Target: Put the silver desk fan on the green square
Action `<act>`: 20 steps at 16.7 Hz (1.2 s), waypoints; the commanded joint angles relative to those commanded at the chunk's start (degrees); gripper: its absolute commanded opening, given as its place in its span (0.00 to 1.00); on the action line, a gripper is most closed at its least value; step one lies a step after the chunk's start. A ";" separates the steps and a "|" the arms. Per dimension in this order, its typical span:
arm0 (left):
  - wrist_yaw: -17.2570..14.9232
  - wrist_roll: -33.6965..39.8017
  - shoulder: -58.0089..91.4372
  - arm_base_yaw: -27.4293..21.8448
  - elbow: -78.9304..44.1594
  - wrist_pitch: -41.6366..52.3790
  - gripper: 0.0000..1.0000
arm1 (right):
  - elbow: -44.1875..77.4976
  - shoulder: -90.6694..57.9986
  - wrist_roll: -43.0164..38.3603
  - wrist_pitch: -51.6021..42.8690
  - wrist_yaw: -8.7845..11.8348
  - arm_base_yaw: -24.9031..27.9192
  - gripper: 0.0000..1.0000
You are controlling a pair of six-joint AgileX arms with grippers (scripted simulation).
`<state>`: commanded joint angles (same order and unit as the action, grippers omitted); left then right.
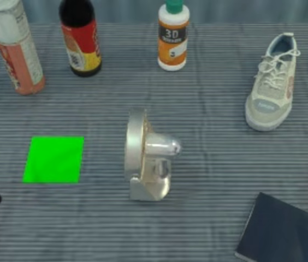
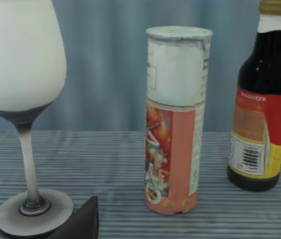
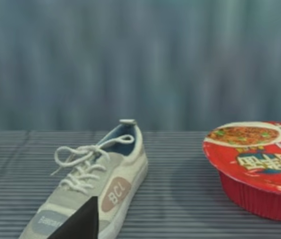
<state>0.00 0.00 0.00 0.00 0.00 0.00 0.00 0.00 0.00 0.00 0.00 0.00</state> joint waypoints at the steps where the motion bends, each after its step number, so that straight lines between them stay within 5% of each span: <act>1: 0.00 0.00 0.00 0.00 0.00 0.00 1.00 | 0.00 0.00 0.00 0.00 0.00 0.00 1.00; 9: -0.03 4.78 16.68 -5.86 -16.42 14.30 1.00 | 0.00 0.00 0.00 0.00 0.00 0.00 1.00; 20: -0.13 21.61 80.76 -24.25 -79.28 58.58 1.00 | 0.00 0.00 0.00 0.00 0.00 0.00 1.00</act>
<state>-0.13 21.61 80.76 -24.25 -79.28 58.58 0.00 0.00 0.00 0.00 0.00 0.00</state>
